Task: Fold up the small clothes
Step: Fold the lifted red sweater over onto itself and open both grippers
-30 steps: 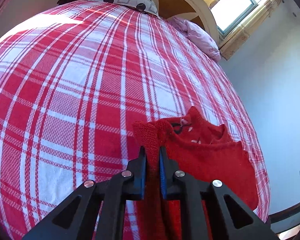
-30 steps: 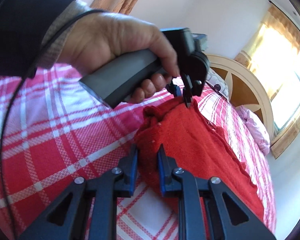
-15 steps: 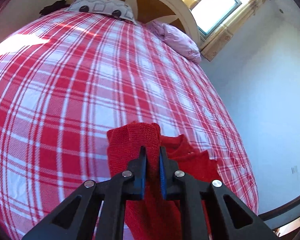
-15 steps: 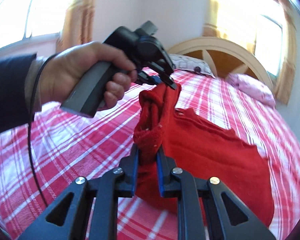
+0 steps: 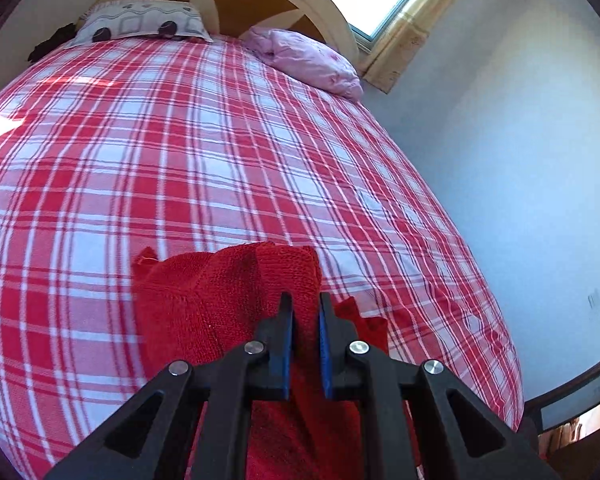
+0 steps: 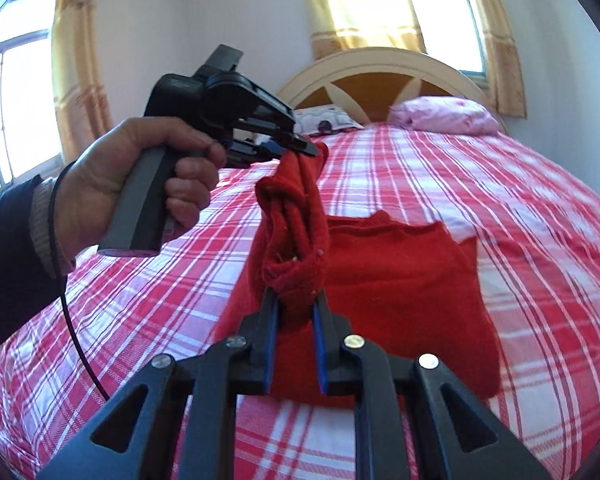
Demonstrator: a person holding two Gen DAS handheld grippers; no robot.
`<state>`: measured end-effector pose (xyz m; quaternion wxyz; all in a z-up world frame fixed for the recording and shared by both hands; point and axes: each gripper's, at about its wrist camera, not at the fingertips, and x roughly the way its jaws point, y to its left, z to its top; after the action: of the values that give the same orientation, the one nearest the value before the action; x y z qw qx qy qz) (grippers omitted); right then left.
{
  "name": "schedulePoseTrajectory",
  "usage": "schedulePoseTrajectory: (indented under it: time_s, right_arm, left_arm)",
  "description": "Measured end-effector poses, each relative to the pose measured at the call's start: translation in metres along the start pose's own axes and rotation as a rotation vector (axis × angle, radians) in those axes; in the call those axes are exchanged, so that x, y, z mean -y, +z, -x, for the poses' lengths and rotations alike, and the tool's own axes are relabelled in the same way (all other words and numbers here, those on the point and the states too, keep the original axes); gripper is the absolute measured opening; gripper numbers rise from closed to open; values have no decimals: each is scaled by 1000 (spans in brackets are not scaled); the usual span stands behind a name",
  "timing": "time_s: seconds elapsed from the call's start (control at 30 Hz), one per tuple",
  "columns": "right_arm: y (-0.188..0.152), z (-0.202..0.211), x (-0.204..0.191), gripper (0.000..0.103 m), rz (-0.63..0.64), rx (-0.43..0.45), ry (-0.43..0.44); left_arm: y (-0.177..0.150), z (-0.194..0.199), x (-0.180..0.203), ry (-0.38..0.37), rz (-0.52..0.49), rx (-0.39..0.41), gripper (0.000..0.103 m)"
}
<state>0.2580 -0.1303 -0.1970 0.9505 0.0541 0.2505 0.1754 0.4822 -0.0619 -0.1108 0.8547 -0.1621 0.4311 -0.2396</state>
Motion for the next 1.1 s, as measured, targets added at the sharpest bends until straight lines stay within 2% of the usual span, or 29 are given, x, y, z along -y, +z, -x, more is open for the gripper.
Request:
schedulePoseTrajectory:
  time_s: [0.2,0.33,0.47,0.53,0.67,0.77,0.83,0.87,0.9,1.03,1.1]
  right_arm:
    - [-6,8,28,17,-104,-17,-20]
    - [-13,10,50,14,-184,-40,-24]
    - [-23,13,77,7,-291,-68,-33]
    - [-26,13,82,7,-312,-75,-33]
    - [-33,13,99,8,-384,-93,7]
    - [-38,15,103,13,-409,-75,33]
    - [-40,20,114,28,-470,-46,60]
    - [-41,22,118,46,-495,-31,64]
    - [-43,26,121,50,-522,-8,67]
    - [-43,31,118,50,-522,20,45]
    - [-43,32,113,50,-509,20,27]
  left_arm:
    - [-6,-34,34,9,-58,-43,11]
    - [-9,-58,43,22,-58,-74,11]
    - [-12,-73,53,44,-72,-89,11]
    - [-14,-82,56,47,-74,-104,10]
    - [-21,-98,66,48,-93,-133,11]
    - [-23,-100,78,34,-114,-133,11]
    - [-22,-99,85,14,-118,-131,11]
    - [-21,-98,89,7,-123,-128,11]
    - [-21,-99,93,1,-128,-125,11]
    - [-33,-118,103,4,-160,-183,11]
    - [-40,-127,109,44,-185,-219,16]
